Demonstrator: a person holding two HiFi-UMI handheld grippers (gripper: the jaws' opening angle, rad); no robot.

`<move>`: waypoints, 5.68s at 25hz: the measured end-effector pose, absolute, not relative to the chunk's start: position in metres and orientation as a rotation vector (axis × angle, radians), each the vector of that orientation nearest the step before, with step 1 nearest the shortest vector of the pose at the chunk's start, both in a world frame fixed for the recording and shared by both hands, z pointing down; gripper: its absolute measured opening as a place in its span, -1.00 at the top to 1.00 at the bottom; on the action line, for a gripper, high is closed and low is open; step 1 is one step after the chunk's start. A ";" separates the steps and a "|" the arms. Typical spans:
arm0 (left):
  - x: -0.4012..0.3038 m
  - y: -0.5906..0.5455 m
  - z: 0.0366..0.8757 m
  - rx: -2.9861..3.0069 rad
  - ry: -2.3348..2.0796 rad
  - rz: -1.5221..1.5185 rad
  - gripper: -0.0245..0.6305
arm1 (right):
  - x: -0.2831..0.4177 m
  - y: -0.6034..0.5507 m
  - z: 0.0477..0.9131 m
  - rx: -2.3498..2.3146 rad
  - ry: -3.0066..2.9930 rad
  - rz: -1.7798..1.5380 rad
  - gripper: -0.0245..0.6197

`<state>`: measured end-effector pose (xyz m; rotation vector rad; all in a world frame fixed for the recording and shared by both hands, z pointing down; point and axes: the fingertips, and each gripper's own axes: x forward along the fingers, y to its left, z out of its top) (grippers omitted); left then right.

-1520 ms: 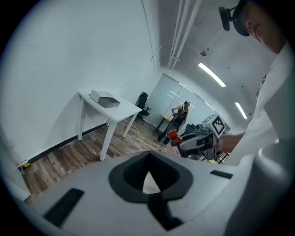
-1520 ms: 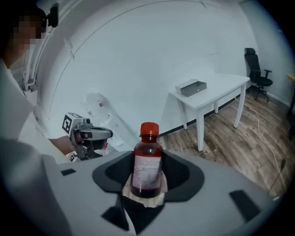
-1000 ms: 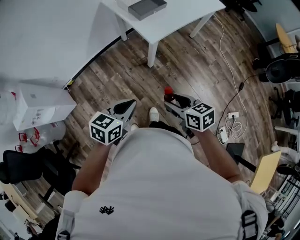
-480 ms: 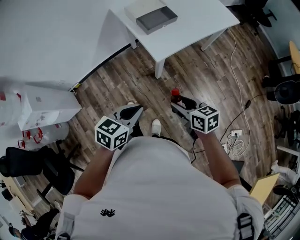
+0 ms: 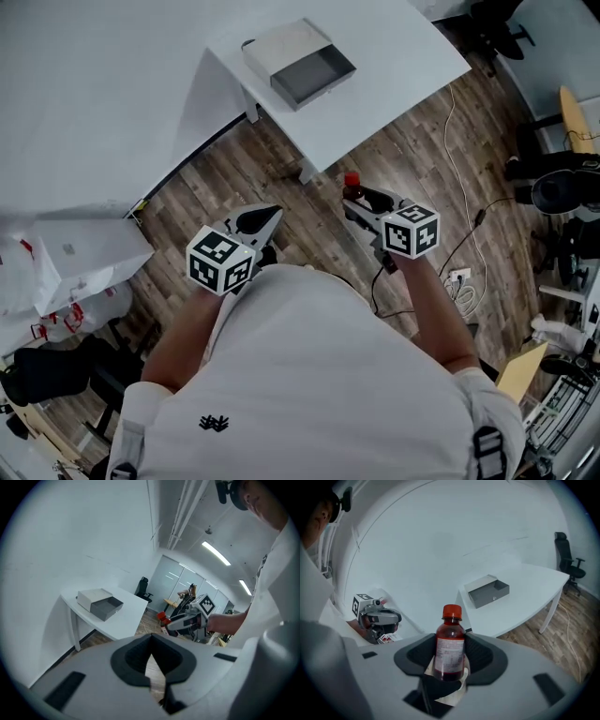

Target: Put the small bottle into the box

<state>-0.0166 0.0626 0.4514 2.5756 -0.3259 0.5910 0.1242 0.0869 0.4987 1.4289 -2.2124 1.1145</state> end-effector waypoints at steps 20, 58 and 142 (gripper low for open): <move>-0.017 -0.074 0.441 2.565 -0.489 0.548 0.91 | 0.183 -0.132 0.514 1.356 -2.133 1.065 0.30; -0.014 -0.113 0.447 2.340 -0.969 0.515 0.91 | 0.246 -0.276 0.633 1.082 -1.918 1.014 0.29; -0.038 -0.092 0.451 2.345 -0.904 0.474 0.91 | 0.271 -0.268 0.629 1.178 -1.725 0.971 0.36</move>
